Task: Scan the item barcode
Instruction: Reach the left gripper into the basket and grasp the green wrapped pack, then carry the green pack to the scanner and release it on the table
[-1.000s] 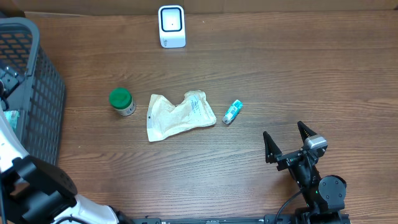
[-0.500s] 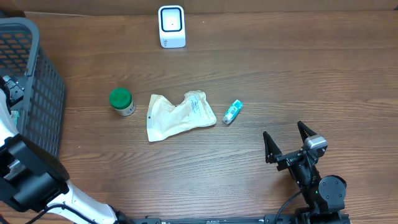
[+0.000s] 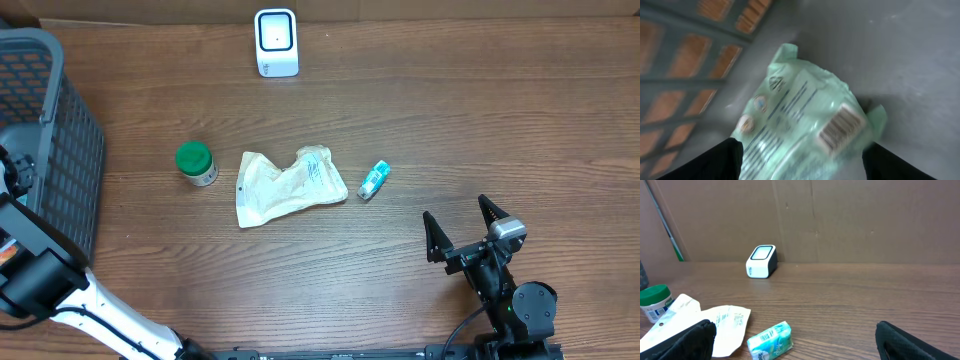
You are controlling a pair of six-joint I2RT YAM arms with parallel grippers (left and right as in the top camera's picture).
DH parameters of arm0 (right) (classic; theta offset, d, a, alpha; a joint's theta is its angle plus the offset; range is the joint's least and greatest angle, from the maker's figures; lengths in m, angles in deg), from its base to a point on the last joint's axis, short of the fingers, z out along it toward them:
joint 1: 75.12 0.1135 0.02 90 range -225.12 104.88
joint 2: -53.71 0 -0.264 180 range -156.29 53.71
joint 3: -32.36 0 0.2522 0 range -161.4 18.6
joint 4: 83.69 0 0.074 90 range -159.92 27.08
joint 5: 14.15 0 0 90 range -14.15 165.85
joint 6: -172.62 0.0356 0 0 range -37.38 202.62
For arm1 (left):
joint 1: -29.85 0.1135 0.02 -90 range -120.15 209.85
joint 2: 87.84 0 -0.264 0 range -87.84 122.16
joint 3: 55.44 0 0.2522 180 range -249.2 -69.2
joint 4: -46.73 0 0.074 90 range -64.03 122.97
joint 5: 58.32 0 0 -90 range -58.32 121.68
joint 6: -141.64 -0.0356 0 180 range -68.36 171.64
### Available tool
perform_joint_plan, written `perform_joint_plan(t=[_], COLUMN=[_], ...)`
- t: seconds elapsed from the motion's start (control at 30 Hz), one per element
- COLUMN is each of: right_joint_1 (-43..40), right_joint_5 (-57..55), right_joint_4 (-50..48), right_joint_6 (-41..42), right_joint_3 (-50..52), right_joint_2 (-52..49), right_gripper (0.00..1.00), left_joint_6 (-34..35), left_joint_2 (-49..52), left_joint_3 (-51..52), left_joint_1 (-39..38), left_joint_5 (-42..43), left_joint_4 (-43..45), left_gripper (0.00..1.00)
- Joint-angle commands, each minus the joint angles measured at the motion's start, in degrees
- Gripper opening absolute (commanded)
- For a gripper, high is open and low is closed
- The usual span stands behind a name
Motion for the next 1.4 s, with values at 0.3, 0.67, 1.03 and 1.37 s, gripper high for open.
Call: perform_joint_plan(t=[0.3,0.67,1.03,1.37], right_joint_1=[-0.1,-0.1,-0.1,-0.1], right_joint_5=[0.4,0.4,0.4,0.4], right_joint_4=[-0.3,-0.3,-0.3,-0.3], right_joint_6=[0.2,0.2,0.2,0.2], right_joint_3=[0.6,0.6,0.6,0.6], right_joint_2=[0.5,0.5,0.5,0.5], right_gripper=[1.00,1.00,1.00,1.00], left_joint_6=[-2.1,2.8,14.8,17.7], left_joint_2=[6.7,-1.6,-26.6,-42.2], left_joint_3=[0.5,0.4,-1.2,-1.2], left_joint_1=[0.2,0.1,-1.6,-11.1], left_joint_5=[5.0,6.2,28.5,30.3], left_joint_4=[1.2,0.6,6.9,5.7], left_gripper=[0.15,0.04,0.04,0.04])
